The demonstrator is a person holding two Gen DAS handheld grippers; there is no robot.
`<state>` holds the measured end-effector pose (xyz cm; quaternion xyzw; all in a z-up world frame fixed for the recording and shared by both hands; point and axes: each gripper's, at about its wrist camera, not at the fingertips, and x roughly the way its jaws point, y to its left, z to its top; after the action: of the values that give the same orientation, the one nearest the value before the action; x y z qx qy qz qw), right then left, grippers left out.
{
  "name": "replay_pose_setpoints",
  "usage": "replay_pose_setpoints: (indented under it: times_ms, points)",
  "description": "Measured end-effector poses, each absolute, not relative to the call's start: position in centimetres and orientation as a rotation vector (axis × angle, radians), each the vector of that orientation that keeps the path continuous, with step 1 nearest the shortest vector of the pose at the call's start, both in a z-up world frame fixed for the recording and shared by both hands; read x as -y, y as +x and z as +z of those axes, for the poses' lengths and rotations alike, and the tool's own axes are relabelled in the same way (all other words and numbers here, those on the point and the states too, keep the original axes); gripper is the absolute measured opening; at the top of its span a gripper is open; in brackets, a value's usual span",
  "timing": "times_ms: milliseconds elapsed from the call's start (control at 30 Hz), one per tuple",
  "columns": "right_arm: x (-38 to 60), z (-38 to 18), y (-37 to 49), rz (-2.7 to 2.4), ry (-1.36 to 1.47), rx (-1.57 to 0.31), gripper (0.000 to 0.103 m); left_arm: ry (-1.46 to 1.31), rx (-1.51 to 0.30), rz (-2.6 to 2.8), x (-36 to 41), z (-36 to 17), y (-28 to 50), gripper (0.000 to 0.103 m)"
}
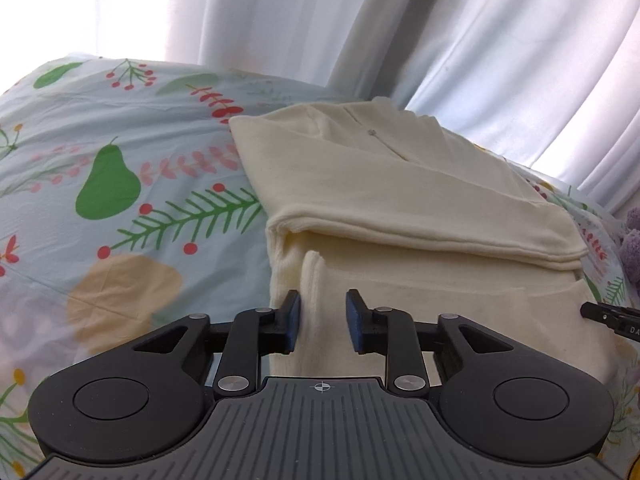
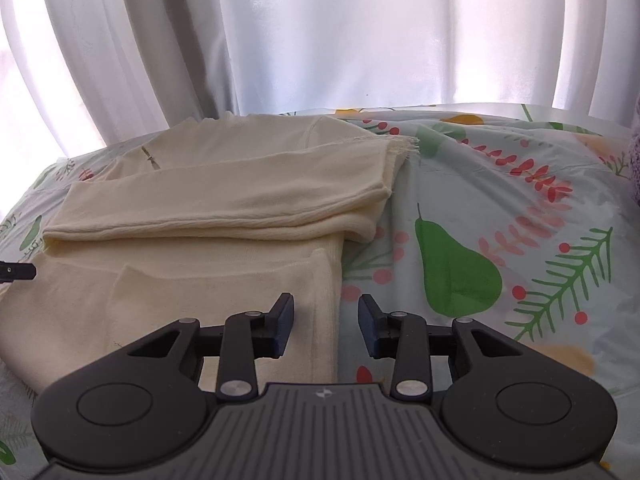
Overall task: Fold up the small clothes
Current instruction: 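Grasp the hem with both grippers and lift it toward the collar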
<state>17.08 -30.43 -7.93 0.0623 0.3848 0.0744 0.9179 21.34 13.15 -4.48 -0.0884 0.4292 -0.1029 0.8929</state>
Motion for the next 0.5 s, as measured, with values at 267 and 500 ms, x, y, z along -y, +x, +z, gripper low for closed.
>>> replay_pose_setpoints:
  times_ms: [267, 500]
  points:
    - [29.8, -7.4, 17.2, 0.201, 0.099, -0.766, 0.006, -0.168, -0.871, -0.247, -12.8, -4.4, 21.3, 0.010]
    - [29.6, -8.0, 18.0, 0.180, 0.088, -0.801, 0.007, -0.164, -0.920, -0.259, -12.3, -5.7, 22.1, 0.010]
